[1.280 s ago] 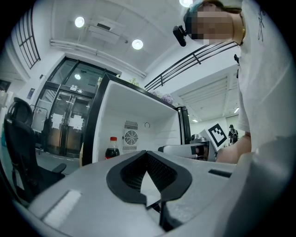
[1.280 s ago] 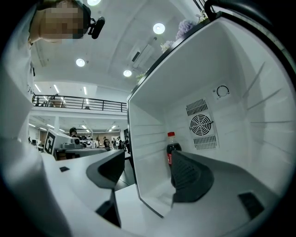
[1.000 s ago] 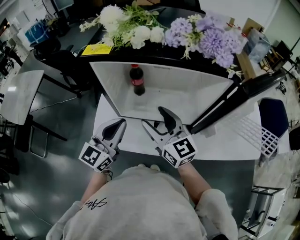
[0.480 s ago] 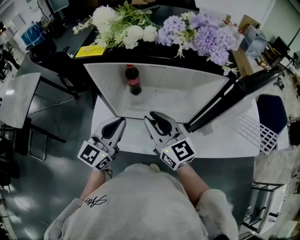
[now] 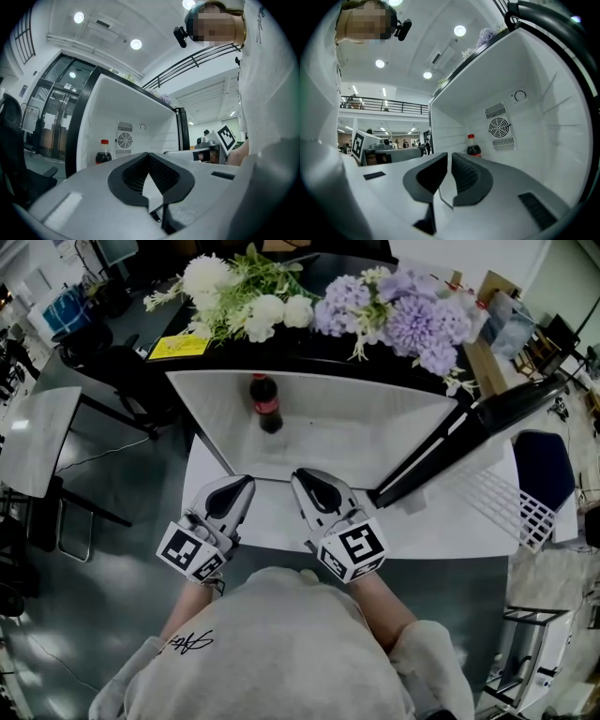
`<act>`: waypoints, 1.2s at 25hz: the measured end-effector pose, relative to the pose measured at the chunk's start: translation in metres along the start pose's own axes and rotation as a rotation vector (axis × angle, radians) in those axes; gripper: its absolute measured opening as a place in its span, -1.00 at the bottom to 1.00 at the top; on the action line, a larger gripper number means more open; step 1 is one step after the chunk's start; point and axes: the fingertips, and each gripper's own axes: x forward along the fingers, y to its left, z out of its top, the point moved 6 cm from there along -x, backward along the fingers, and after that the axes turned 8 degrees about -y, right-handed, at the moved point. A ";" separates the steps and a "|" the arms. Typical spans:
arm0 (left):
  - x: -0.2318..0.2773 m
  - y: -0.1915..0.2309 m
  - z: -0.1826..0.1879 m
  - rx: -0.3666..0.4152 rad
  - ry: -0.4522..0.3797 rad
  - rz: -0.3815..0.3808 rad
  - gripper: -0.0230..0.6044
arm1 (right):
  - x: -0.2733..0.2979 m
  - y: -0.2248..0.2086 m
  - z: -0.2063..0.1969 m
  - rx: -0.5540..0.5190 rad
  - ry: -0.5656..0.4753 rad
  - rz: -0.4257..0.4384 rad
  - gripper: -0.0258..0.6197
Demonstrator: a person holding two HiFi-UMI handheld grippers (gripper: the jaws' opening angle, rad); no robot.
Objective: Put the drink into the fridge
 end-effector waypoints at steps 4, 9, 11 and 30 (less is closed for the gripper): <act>0.001 0.001 0.000 0.001 0.000 -0.002 -0.92 | 0.001 0.002 0.002 -0.008 -0.001 0.004 -0.85; 0.001 0.001 0.001 0.000 -0.001 -0.002 -0.92 | 0.001 0.003 0.006 -0.008 -0.008 0.007 -0.88; 0.001 0.000 0.000 -0.002 -0.002 -0.004 -0.92 | 0.001 0.003 0.005 -0.004 -0.008 0.002 -0.89; 0.004 0.000 -0.001 -0.006 0.001 -0.017 -0.92 | 0.003 0.006 0.003 -0.012 0.001 0.009 -0.89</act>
